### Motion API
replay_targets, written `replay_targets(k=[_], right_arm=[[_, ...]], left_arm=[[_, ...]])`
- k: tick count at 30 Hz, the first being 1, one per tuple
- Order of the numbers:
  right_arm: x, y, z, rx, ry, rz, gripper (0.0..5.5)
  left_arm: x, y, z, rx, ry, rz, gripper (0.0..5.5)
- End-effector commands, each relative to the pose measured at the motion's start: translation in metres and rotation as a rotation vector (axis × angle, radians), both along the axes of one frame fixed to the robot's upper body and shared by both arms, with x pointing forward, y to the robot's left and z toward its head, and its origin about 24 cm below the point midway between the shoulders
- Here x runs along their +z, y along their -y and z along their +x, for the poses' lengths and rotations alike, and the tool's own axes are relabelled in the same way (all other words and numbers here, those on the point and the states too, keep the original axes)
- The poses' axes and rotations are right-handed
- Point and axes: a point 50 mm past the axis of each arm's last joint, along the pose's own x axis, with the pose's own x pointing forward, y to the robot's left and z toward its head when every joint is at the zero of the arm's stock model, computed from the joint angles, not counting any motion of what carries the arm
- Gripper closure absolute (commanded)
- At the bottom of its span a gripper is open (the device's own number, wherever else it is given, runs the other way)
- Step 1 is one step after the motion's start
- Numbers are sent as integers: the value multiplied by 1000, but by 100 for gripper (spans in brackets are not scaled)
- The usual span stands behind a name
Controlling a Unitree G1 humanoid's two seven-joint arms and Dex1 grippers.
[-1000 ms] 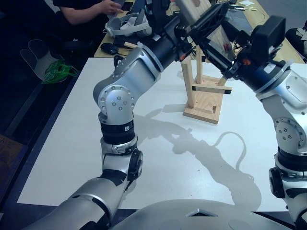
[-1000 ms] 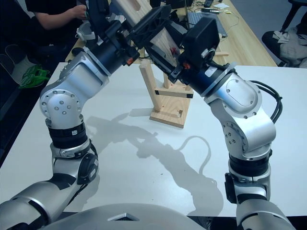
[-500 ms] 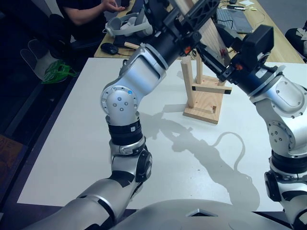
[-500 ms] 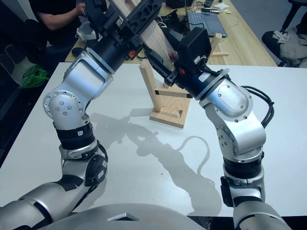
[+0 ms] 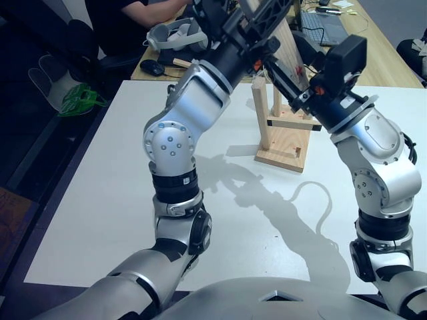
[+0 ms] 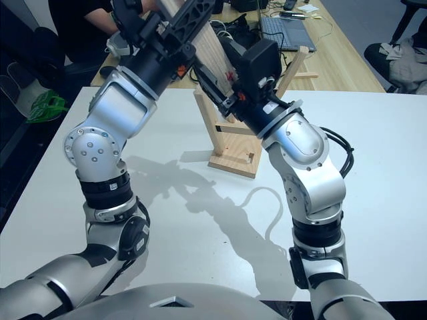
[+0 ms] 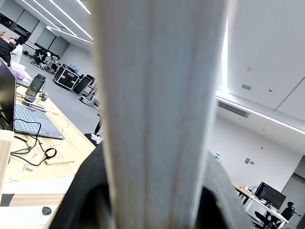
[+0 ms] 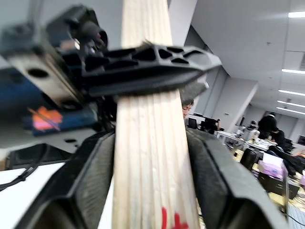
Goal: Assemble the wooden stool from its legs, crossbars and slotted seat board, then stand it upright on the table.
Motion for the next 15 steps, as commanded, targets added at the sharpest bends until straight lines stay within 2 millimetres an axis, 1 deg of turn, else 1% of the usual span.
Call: replay_targets(k=[1,2,4,6,8,9,11,13,15], right_arm=[[-9,19,9,-53,-48,-132,231],[-11,23,9,-41,-69,-159,210],[-10,33,5,16,-127,-156,173],[0,45,3,69,-173,-90,136],[15,54,0,150,-207,-39,131],[23,55,-3,205,-220,-18,131],[39,52,-10,334,-243,23,131],[48,46,-18,454,-268,59,131],[52,38,-28,564,-299,76,131]], left_arm=[[20,-19,11,87,79,23,451],[25,-25,14,109,95,29,451],[40,-38,20,153,154,71,451],[57,-52,25,161,244,163,451],[71,-67,26,110,352,333,451],[71,-73,26,59,388,442,451],[61,-83,24,-68,418,631,451],[48,-88,19,-191,420,740,451],[31,-94,9,-338,419,839,451]])
